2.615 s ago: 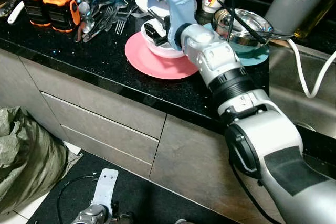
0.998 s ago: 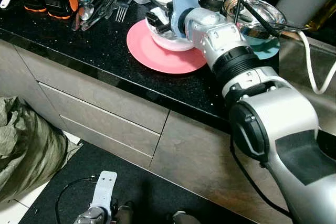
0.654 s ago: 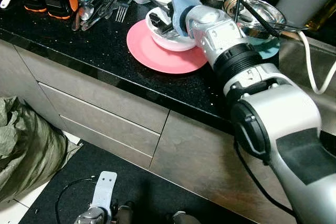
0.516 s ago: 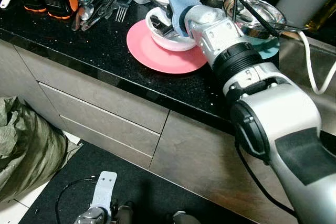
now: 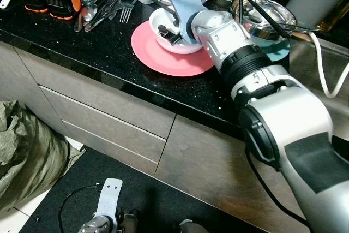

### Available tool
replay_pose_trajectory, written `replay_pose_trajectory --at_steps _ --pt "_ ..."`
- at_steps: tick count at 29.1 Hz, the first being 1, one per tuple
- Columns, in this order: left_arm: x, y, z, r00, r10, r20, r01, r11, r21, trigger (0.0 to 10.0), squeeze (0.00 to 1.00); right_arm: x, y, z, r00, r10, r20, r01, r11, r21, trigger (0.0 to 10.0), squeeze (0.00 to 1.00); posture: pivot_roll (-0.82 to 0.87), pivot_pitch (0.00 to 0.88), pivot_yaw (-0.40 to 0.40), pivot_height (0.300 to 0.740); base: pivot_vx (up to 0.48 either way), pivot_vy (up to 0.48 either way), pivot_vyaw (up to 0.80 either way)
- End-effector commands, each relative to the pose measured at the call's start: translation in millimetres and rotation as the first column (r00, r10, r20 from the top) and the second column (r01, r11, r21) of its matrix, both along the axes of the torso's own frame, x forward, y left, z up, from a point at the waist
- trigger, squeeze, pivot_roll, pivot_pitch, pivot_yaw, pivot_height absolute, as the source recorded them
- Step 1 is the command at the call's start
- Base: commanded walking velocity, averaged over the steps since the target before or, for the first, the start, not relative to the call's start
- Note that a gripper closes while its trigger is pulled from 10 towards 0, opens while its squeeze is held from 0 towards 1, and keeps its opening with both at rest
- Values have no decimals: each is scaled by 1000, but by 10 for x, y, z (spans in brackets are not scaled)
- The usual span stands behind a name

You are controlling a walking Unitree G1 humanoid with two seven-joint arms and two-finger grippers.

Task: Kitchen organization

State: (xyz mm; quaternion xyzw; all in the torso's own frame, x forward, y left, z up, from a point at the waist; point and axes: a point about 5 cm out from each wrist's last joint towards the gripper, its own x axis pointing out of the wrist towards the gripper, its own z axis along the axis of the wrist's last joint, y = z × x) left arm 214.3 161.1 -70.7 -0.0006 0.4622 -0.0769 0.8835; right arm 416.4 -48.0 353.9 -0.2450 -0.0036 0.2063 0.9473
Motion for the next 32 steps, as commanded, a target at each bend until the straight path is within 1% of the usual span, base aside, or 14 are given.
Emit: replay_pose_trajectory --at_steps 1,2,5,6,7,9,10,11,13,18,25,29,32 --pt "-93 -28 -55 999 19 -29 -20 1000 -16 10000 0 8 -23 -30 999 -13 -30 13 1000 15 10000 0 12 250 -129 740 0 0 0" --pt "-96 -28 -57 999 21 -30 -22 1000 -17 10000 0 15 -59 -6 999 -39 -17 39 999 25 10000 0 7 258 -128 740 0 0 0" --pt "-101 -27 -59 999 23 -31 -23 1000 -18 10000 0 18 -75 15 998 -55 -8 55 998 27 10000 0 5 259 -127 740 0 0 0" --pt "-105 -29 -61 999 24 -31 -25 1000 -19 10000 0 21 -91 27 997 -71 6 71 997 11 10000 0 6 261 -128 740 0 0 0" --pt "-105 -30 -62 999 25 -31 -26 999 -20 10000 0 22 -97 30 997 -76 12 76 997 2 8863 0 6 262 -129 740 0 0 0" --pt "-107 -32 -62 999 27 -31 -28 999 -22 10000 0 23 -101 34 997 -79 16 79 997 -8 3882 0 5 263 -129 740 0 0 0" --pt "-107 -33 -63 999 28 -31 -29 999 -22 10000 0 23 -102 35 997 -78 17 78 997 -11 3882 0 5 263 -131 740 0 0 0" --pt "-106 -36 -62 999 29 -31 -30 999 -24 10000 0 23 -104 40 996 -81 25 82 996 -24 0 0 5 264 -134 740 0 0 0" --pt "-105 -45 -62 999 39 -27 -40 999 -31 10000 0 22 -105 75 994 -95 61 99 993 -63 0 0 5 265 -136 740 0 0 0" --pt "-105 -55 -62 999 44 -26 -45 998 -35 10000 0 12 -84 120 991 -97 94 108 988 -111 0 0 4 268 -140 740 0 0 0" --pt "-107 -61 -63 999 48 -24 -49 998 -39 10000 0 -13 -54 234 987 -90 136 108 985 -134 0 0 1 269 -144 740 0 0 0" --pt "-108 -61 -63 999 49 -24 -50 998 -39 10000 0 -16 -50 245 986 -87 142 108 984 -142 0 0 1 269 -144 740 0 0 0" --pt "-107 -61 -63 998 50 -23 -51 998 -41 10000 0 -23 -19 237 989 -61 132 83 982 -168 0 0 1 269 -144 740 0 0 0"
